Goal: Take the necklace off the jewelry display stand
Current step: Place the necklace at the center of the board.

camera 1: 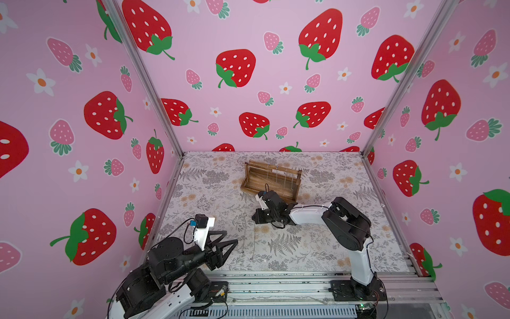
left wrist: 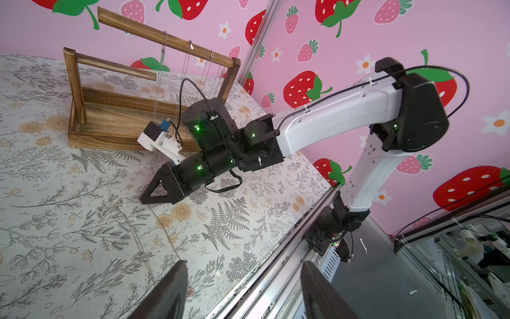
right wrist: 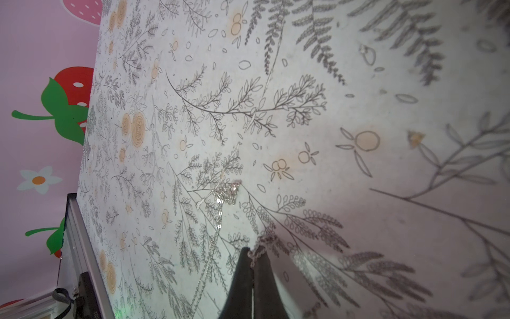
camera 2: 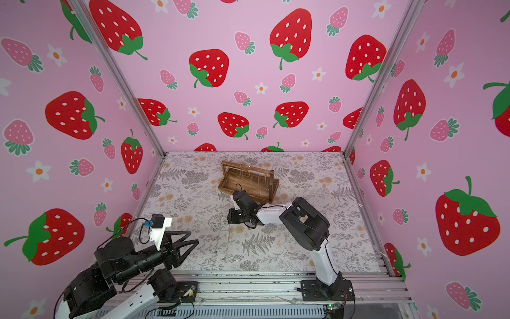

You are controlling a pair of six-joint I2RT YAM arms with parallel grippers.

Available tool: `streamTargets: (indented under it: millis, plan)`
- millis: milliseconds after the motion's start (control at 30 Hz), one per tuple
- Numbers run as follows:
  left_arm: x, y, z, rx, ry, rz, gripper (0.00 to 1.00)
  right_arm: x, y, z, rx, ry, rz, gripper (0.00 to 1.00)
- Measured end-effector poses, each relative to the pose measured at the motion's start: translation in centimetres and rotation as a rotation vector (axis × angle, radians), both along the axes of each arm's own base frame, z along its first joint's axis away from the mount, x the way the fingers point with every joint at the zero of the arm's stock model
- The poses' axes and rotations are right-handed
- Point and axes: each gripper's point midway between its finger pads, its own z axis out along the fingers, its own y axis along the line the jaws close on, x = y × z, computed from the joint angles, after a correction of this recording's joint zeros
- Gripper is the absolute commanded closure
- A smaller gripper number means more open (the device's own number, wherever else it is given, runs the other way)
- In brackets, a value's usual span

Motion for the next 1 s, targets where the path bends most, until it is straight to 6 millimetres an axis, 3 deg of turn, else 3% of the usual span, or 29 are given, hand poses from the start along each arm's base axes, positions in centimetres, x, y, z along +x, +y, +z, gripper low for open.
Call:
streamTargets:
  millis: [1000]
  plan:
    - [-0.1,-0.1,0.0,-0.002,0.002,-0.01,0.33,1.7,-0.1,-0.2,0.005,0.002,-0.045,1.0]
